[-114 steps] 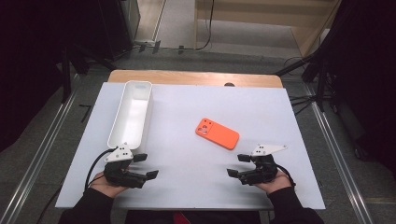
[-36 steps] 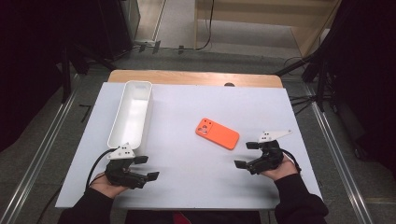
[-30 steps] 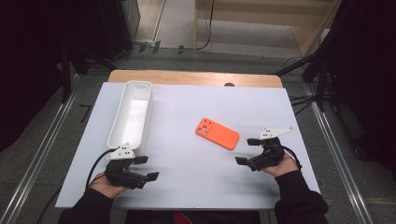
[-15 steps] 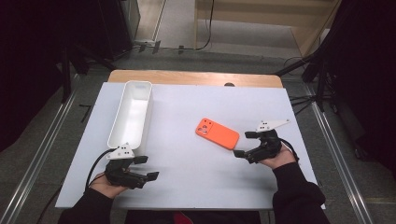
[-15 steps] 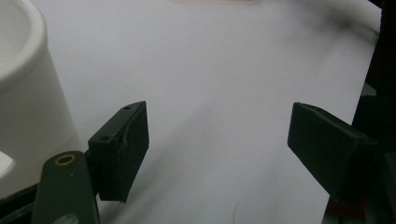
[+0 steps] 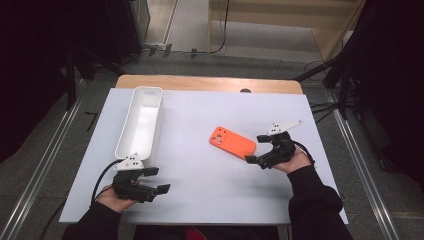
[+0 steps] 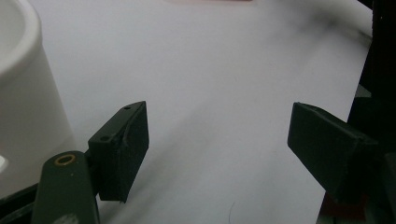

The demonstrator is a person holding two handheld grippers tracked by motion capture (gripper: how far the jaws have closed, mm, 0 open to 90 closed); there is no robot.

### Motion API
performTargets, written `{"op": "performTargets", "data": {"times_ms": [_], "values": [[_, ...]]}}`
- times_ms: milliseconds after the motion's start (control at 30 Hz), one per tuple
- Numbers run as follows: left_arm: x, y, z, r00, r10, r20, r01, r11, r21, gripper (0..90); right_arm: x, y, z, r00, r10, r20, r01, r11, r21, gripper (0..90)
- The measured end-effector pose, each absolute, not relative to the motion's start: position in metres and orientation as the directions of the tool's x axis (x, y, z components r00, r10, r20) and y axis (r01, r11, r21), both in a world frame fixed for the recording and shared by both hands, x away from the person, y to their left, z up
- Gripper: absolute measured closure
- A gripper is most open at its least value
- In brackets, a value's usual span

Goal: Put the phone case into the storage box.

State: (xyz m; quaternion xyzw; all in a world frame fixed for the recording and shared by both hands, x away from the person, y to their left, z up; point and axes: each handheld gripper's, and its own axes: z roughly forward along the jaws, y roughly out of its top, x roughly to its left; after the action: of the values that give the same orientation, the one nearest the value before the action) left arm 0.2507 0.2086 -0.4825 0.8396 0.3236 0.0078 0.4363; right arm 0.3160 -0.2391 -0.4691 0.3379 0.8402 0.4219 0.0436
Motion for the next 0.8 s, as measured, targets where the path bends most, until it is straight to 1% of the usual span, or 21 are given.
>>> {"op": "performTargets", "data": {"times_ms": [233, 800], "values": [[0.251, 0.209, -0.483, 0.791, 0.551, -0.267, 0.536, -0.411, 0.737, 20.9, 0.323, -0.239, -0.464, -0.772, 0.602, 0.204, 0.519, 0.412, 0.749, 0.0], [0.25, 0.211, -0.483, 0.788, 0.555, -0.267, 0.537, -0.408, 0.739, 20.9, 0.353, -0.233, -0.458, -0.78, 0.594, 0.195, 0.502, 0.409, 0.762, 0.0]]}}
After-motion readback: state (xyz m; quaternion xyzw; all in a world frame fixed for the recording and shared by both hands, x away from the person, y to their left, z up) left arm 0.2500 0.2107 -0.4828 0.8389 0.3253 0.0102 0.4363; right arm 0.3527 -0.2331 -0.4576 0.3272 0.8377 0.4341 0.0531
